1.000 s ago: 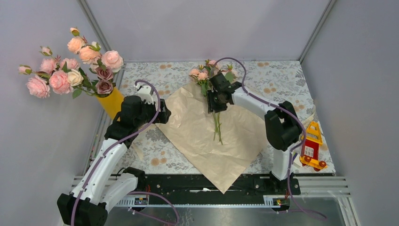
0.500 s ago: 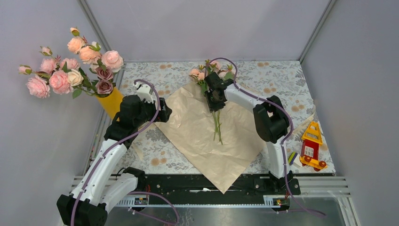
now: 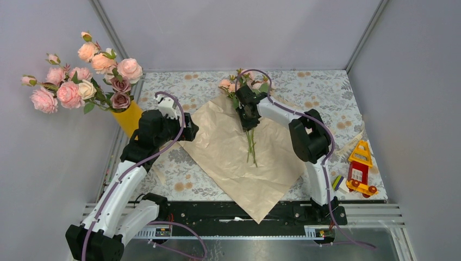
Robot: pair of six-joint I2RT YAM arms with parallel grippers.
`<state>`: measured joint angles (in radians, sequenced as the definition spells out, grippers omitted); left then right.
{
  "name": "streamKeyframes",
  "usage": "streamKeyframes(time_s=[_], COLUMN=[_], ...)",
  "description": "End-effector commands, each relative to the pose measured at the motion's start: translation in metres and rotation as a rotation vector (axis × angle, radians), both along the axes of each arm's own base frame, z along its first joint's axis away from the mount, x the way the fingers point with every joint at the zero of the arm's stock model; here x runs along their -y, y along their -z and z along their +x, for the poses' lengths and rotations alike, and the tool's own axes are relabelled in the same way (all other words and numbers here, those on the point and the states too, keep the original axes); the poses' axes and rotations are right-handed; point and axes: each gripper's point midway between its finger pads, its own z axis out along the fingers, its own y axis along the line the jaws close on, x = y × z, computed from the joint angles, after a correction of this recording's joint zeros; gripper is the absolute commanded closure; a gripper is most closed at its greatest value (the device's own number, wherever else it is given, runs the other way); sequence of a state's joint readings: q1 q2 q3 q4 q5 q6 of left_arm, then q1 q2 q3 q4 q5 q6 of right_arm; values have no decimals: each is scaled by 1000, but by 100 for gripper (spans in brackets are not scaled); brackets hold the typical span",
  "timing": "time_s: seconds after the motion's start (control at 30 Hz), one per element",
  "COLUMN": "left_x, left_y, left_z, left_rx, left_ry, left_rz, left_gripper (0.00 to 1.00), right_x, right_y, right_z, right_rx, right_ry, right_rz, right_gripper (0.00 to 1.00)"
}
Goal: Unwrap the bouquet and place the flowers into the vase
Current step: Pick up the fake flower from the wrapping paper.
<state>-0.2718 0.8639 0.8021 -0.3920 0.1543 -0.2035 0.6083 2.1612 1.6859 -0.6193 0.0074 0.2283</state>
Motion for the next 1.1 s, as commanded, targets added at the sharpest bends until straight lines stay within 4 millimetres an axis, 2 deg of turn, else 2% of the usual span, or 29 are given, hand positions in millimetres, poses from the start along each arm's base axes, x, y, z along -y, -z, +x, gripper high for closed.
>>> streamKeyframes(time_s=[0.0, 0.27, 0.4, 0.57, 0.83, 0.97, 1.0, 1.07], left_x=[6, 7, 7, 7, 7, 8, 9, 14], left_y=[-15, -15, -15, -16, -17, -20, -22, -29], left_z=[5, 4, 4, 4, 3, 3, 3, 1], left_rx=[62, 62, 62, 63, 68, 77, 83, 95], left_ry=[21, 27, 26, 29, 30, 36, 39, 51], left_rz=[-32, -32, -30, -29, -29, -39, -47, -84], left_gripper=[11, 11, 11, 11, 11, 11, 11, 11], right_x=[-7, -7, -8, -15, -25, -27, -27, -25], right_y=[-5, 1, 1, -9, -44, -73, -88, -102], right_z=[5, 4, 3, 0, 2, 1, 0, -4], right_rx=[12, 4, 1, 9, 96, 176, 210, 251], right_ry=[-19, -19, -20, -35, -24, 0, 7, 22], right_rz=[4, -6, -3, 42, 158, 236, 269, 316], right_gripper=[74, 79, 89, 100, 100, 100, 100, 100])
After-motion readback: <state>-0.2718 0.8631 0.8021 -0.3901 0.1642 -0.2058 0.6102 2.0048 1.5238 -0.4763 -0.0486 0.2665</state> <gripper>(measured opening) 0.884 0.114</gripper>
